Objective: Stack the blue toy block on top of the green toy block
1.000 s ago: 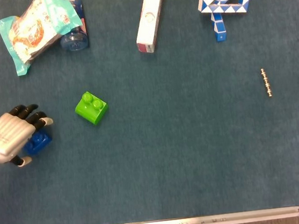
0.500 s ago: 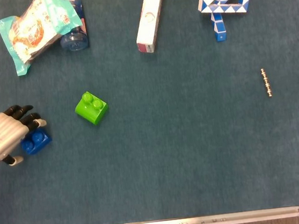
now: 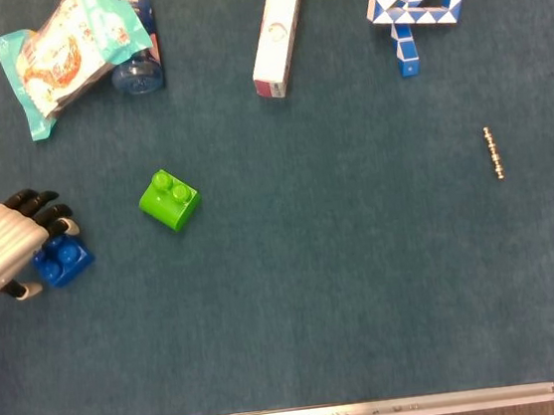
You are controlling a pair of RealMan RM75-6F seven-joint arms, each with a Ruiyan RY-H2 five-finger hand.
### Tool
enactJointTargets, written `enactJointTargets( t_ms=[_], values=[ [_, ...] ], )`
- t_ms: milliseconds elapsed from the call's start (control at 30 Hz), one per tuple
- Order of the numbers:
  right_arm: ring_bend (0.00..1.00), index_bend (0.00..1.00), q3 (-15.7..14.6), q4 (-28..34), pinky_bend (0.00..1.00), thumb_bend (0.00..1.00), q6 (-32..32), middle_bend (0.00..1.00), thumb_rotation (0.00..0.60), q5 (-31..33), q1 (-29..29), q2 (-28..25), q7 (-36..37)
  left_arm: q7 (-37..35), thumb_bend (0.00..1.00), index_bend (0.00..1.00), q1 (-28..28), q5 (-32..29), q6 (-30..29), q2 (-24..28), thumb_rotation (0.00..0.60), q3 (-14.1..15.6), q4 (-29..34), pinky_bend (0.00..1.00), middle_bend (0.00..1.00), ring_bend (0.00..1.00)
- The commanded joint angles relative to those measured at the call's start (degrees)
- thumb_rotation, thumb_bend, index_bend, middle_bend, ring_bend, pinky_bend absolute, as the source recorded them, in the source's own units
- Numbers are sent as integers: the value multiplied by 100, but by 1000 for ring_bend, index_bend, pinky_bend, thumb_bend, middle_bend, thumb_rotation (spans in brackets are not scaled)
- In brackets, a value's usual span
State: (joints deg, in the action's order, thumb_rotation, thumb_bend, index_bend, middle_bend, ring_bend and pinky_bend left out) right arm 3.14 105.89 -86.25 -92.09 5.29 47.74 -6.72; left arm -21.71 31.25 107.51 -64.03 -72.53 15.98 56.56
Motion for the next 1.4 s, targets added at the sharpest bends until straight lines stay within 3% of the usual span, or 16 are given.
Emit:
enactJointTargets(
  t_ms=[33, 333, 567, 967, 1400],
  values=[
    [278, 248, 0, 27, 357, 159, 4, 287, 600, 12, -5, -11, -28, 0, 156, 260, -30, 56, -123, -148, 600, 34, -244, 127, 222, 129],
    [278, 248, -4, 43, 357, 159, 6, 287, 600, 5, -11, -5, -22, -431, 156, 333, -45, -116, -206, -289, 600, -9, -352, 137, 320, 205],
    [278, 248, 6, -24, 357, 158, 6, 287, 600, 3, -4, -20, 77, -335, 156, 403, 17, -271, -123, -262, 600, -109, -148, 199, 401, 278],
    [278, 248, 39, -185, 357, 159, 180, 287, 600, -14, 136, -9, 298, 573, 156, 403, 389, -677, 348, 335, 600, -498, 1322, 199, 404, 281],
    [277, 249, 33, -444, 357, 159, 233, 287, 600, -12, 188, -3, 633, 1667, 156, 402, 805, -1733, 1312, 781, 600, -1138, 2879, 199, 408, 282]
  ],
)
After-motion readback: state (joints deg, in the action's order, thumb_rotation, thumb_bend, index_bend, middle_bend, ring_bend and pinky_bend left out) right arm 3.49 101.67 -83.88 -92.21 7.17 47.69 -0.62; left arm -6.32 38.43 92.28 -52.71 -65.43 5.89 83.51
